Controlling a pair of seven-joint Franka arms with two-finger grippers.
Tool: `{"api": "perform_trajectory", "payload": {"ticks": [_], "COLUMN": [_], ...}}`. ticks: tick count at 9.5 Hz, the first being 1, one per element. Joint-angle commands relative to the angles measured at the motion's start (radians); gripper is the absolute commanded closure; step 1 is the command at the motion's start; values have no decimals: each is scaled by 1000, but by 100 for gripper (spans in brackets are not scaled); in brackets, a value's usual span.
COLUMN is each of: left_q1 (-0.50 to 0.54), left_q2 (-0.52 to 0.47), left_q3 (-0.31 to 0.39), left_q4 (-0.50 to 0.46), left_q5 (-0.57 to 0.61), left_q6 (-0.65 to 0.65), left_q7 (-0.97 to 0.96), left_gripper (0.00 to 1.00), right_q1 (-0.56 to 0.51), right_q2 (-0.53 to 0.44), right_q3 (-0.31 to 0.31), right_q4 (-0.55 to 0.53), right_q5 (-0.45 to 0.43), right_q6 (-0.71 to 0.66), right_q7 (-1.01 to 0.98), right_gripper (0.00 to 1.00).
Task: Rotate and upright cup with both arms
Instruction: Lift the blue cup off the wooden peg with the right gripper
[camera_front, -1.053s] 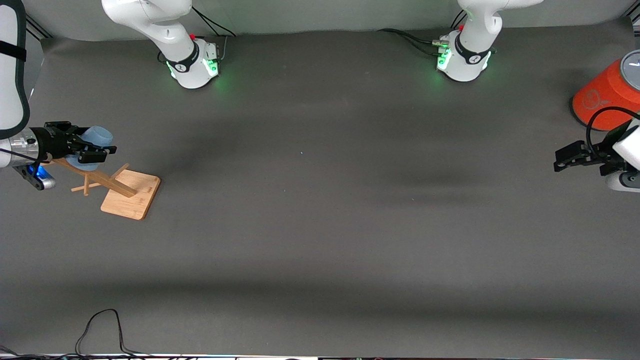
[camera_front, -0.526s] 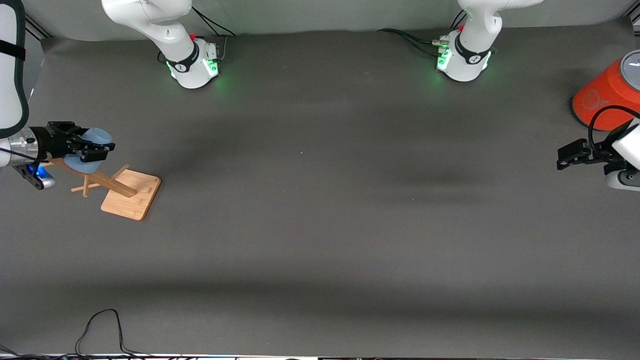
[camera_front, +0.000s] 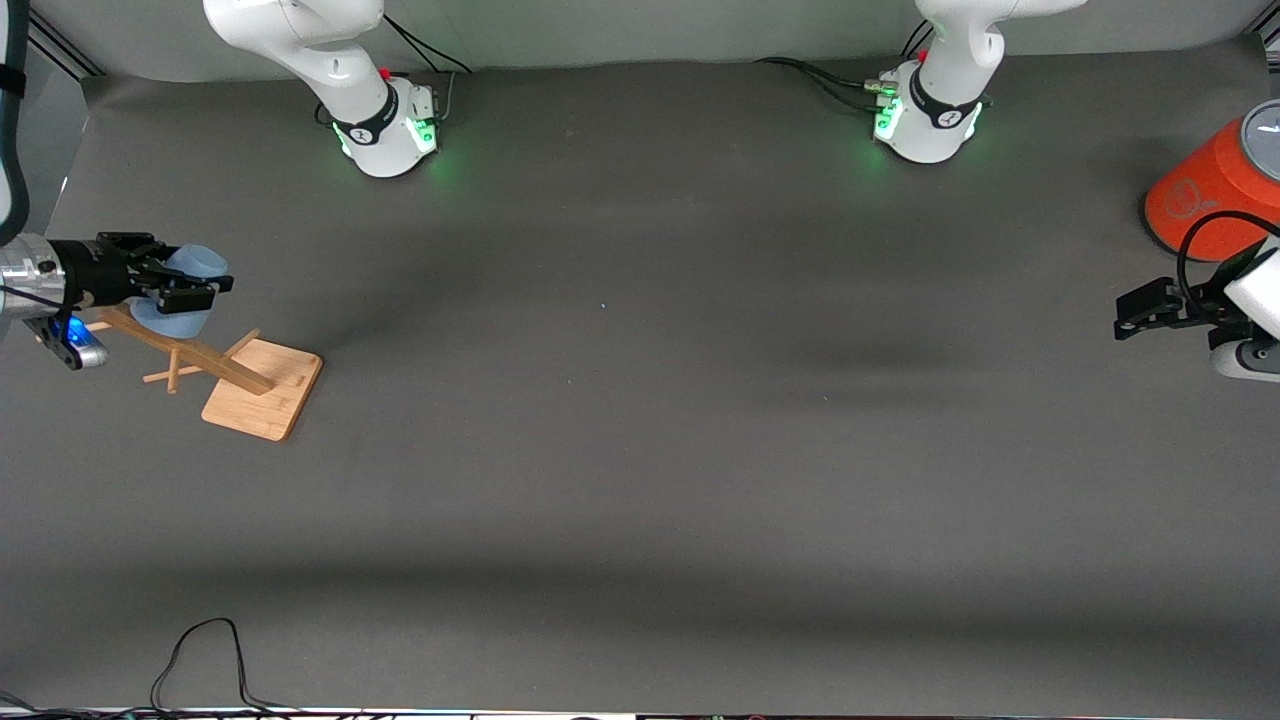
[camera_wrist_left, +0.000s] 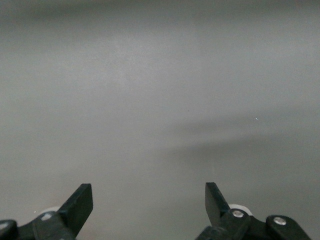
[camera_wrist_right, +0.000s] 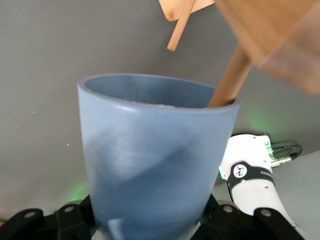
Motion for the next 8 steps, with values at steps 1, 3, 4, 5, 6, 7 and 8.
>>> {"api": "perform_trajectory", "payload": {"ticks": [1, 3, 4, 5, 6, 7, 8], "left_q1": [-2, -4, -4, -2, 1, 2, 5], "left_q2": [-7, -5, -5, -4, -2, -1, -2], "left_q3": [3, 3, 2, 2, 2, 3, 3], "left_q4": [7, 6, 6, 6, 6, 6, 6], "left_q5": [13, 13, 13, 12, 13, 13, 13], "left_q6": [-16, -14, -14, -13, -10, -7, -10], "left_q7": [16, 16, 16, 16, 16, 16, 18], "left_gripper": [0, 0, 0, 0, 0, 0, 0], "right_q1": [3, 12, 17, 50, 73, 116, 161], "right_q2": [-36, -45, -63, -68, -79, -79, -79], "right_q3": [-9, -5, 4, 1, 1, 1, 1], "right_q4": [12, 19, 18, 19, 19, 26, 35], "right_q5": [53, 88, 116, 136, 174, 209, 237], "right_q6": [-47, -73, -77, -79, -78, -76, -62], "right_q7": [53, 107, 159, 199, 250, 305, 357], "right_gripper": [77, 77, 77, 77, 77, 77, 77]}}
